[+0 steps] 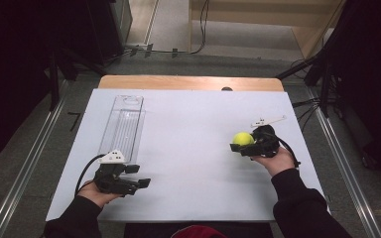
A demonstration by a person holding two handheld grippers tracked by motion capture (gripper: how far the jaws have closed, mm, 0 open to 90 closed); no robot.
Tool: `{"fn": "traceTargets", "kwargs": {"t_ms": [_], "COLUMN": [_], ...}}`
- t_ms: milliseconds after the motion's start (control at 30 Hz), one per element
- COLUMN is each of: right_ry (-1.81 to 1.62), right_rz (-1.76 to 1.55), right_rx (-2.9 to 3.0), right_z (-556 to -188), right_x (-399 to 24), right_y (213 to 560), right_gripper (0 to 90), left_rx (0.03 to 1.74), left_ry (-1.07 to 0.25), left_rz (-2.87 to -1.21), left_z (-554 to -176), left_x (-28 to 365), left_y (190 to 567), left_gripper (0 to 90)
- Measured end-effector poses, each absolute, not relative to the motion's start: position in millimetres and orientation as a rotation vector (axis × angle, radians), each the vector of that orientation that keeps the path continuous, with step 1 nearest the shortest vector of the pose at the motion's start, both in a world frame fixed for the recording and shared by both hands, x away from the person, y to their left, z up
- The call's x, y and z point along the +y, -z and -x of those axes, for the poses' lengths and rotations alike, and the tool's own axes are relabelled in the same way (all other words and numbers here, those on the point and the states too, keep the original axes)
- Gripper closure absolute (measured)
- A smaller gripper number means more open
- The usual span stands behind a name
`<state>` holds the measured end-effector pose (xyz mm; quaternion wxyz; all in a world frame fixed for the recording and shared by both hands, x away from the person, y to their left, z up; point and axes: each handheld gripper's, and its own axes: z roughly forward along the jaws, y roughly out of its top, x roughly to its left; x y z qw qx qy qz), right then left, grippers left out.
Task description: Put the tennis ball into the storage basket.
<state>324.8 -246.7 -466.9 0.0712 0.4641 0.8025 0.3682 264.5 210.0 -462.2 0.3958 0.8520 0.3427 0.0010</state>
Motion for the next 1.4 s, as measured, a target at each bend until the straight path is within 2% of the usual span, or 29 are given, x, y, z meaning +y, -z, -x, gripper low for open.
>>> {"fn": "traceTargets", "kwargs": {"t_ms": [1400], "right_ry": [-1.166], "right_rz": [-1.267], "right_rx": [2.527], "right_z": [-316], "right_x": [-212], "right_y": [463], "right_gripper": [23.3], "left_rx": [0.872], "left_ry": [-0.002], "left_rz": [-2.165], "left_z": [-265], "left_x": [210], "left_y": [463], "left_gripper": [29.7]}}
